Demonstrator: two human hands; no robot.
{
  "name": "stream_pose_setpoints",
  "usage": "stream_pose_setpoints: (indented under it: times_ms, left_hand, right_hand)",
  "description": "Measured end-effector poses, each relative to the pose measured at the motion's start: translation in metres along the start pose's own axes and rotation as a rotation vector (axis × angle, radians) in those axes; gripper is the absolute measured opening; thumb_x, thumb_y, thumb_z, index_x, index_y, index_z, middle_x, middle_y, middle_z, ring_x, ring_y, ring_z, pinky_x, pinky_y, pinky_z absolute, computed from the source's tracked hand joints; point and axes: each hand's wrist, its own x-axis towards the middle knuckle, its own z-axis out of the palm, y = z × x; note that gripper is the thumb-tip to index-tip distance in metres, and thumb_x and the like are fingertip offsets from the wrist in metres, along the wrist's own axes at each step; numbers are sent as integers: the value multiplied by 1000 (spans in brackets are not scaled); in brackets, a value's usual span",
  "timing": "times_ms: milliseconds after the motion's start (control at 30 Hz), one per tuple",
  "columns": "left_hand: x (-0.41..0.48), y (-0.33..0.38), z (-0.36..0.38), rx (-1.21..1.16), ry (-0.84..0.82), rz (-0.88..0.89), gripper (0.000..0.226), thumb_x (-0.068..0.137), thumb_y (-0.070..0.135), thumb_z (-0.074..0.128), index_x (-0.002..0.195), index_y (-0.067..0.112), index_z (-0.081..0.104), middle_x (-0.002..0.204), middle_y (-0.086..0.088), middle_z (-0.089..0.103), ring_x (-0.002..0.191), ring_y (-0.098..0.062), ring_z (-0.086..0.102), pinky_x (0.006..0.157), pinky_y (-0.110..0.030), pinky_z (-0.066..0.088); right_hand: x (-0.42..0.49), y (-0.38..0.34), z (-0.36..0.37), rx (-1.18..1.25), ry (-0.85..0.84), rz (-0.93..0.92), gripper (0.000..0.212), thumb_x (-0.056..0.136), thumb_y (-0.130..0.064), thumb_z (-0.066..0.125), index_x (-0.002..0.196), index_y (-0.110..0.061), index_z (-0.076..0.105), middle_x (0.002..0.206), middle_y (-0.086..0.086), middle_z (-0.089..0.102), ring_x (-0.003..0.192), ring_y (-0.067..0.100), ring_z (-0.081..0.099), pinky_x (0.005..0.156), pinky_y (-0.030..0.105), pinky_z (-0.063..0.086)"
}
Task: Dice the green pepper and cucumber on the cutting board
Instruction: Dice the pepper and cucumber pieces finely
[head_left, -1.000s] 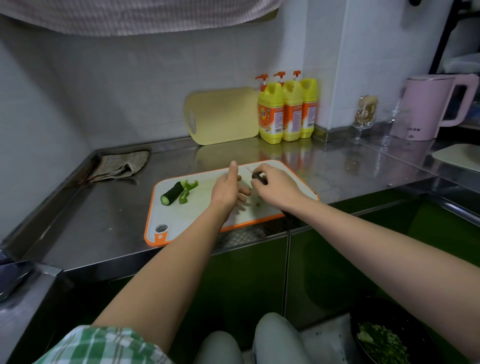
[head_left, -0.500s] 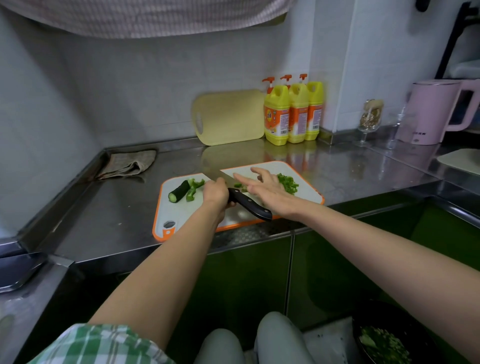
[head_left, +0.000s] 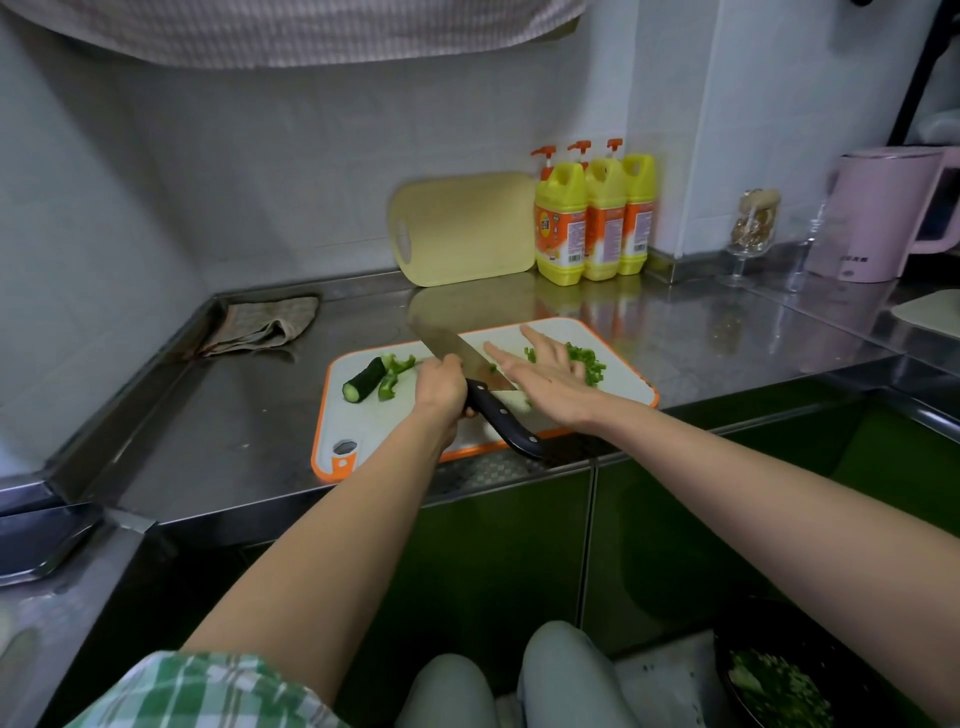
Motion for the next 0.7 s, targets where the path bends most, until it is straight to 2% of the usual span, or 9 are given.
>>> stream_pose_setpoints:
  times_ms: [100,200,233,300,367,433,500,600,700]
  left_hand:
    - [0,0,0,-17,4,-5,21,99,10,32,83,7,45,64,-9,45,50,-19,40,34,-19,31]
    - [1,0,-7,-17,15,6,21,99,10,32,82,7,43,65,-10,43,51,-20,39,36,-20,31]
    - [2,0,-9,-12,20,15,22,99,9,32,79,8,42,65,-10,42,51,-20,38,35,-19,30]
    - [2,1,-11,1,23,29,26,98,8,32,73,9,40,63,-11,41,50,-21,37,33,-17,28]
    - [2,1,-10,10,12,31,28,98,8,32,72,9,41,62,-11,41,49,-21,37,34,-17,28]
    - [0,2,-7,14,5,32,27,98,8,32,73,9,43,62,-12,42,48,-21,38,34,-18,28]
    - [-2,2,-5,26,9,46,27,98,9,34,72,8,42,61,-12,41,48,-22,38,33,-17,27]
    - [-4,4,-4,36,8,72,28,98,8,33,71,9,40,62,-12,41,47,-21,37,33,-17,26]
    - [-4,7,-1,-4,7,48,27,99,8,31,73,9,40,64,-12,42,48,-21,35,34,-17,26]
  right_hand:
    - [-1,-6,5,-2,-29,9,48,105,-38,20,153,-34,21,163,-1,-4,147,18,-8,115,42,0]
    - [-1,0,4,23,12,133,53,104,-35,22,154,-17,19,163,1,-1,148,19,-4,116,41,2]
    - [-1,3,3,14,19,133,53,104,-35,23,154,-18,19,163,0,-1,148,19,-4,116,42,2]
    - [3,5,4,13,3,46,52,103,-37,23,154,-31,20,163,-5,-3,147,18,-8,115,47,-1]
    - [5,2,7,64,-25,8,54,99,-47,26,152,-40,20,161,-9,1,148,23,-8,114,48,0]
    - [6,2,7,128,-9,89,62,96,-54,31,154,-34,16,160,-6,4,147,29,-1,113,45,7]
    - [4,2,2,124,31,156,61,100,-47,31,155,-27,14,161,0,5,146,30,4,114,42,10]
    - [2,5,-5,103,40,62,52,101,-42,27,153,-34,22,162,-2,2,147,24,-4,116,46,1]
    - [1,3,-3,157,-33,83,71,90,-66,30,153,-37,15,162,-5,3,148,29,-5,115,49,2]
